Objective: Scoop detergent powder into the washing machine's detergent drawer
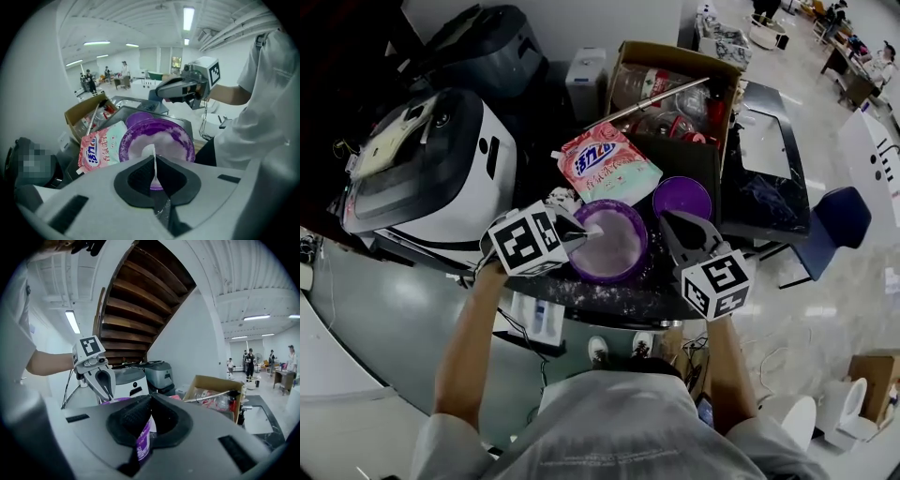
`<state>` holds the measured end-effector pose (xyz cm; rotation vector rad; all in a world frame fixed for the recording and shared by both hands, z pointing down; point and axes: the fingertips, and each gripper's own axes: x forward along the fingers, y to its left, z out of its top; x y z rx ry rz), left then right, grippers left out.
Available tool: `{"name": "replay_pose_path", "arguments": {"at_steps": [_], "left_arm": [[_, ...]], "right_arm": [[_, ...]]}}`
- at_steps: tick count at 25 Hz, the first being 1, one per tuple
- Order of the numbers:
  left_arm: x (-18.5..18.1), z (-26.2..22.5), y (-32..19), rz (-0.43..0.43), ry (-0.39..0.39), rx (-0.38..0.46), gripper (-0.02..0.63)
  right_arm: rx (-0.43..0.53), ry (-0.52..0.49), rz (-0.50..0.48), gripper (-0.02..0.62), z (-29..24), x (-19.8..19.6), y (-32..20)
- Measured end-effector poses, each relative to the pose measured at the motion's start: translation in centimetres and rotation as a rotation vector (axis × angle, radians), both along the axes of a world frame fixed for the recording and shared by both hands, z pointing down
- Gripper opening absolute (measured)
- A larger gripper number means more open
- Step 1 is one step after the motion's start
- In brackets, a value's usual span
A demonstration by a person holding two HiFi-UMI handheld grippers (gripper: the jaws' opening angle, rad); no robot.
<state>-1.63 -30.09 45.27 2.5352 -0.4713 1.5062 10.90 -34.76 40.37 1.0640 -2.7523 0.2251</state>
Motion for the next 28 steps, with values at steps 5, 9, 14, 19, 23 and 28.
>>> {"name": "replay_pose_path", "arguments": {"at_steps": [5, 9, 14, 19, 23, 28], "left_arm": [[0.1, 1.8, 0.4, 0.081, -0.094, -0.1, 0.015], [0.2, 3.3, 1.0, 0.152, -0.179, -0.167, 0.015], [0.2, 4.1, 1.4, 0.221, -0.281, -0.195, 0.015], [0.2, 4.4, 1.9, 0.281, -0.351, -0.234, 0.015], [-0.1, 4.6, 2.2, 0.295, -0.399, -0.283, 0.015], [0.1, 4.9, 3.1, 0.316, -0.399, -0.346, 0.015]], "right_arm": [[-0.027, 0.02, -0.009, 0.006, 1.2, -0.5, 0.1], [-0.039, 0.036, -0.007, 0.006, 2.0, -0.7, 0.2], [-0.042, 0.053, 0.001, 0.006, 2.2, -0.5, 0.3], [-0.04, 0.058, 0.015, 0.006, 2.2, -0.1, 0.3], [-0.038, 0.06, 0.028, 0.006, 2.1, 0.4, 0.3], [-0.04, 0.063, 0.043, 0.006, 2.3, 1.1, 0.5]]}}
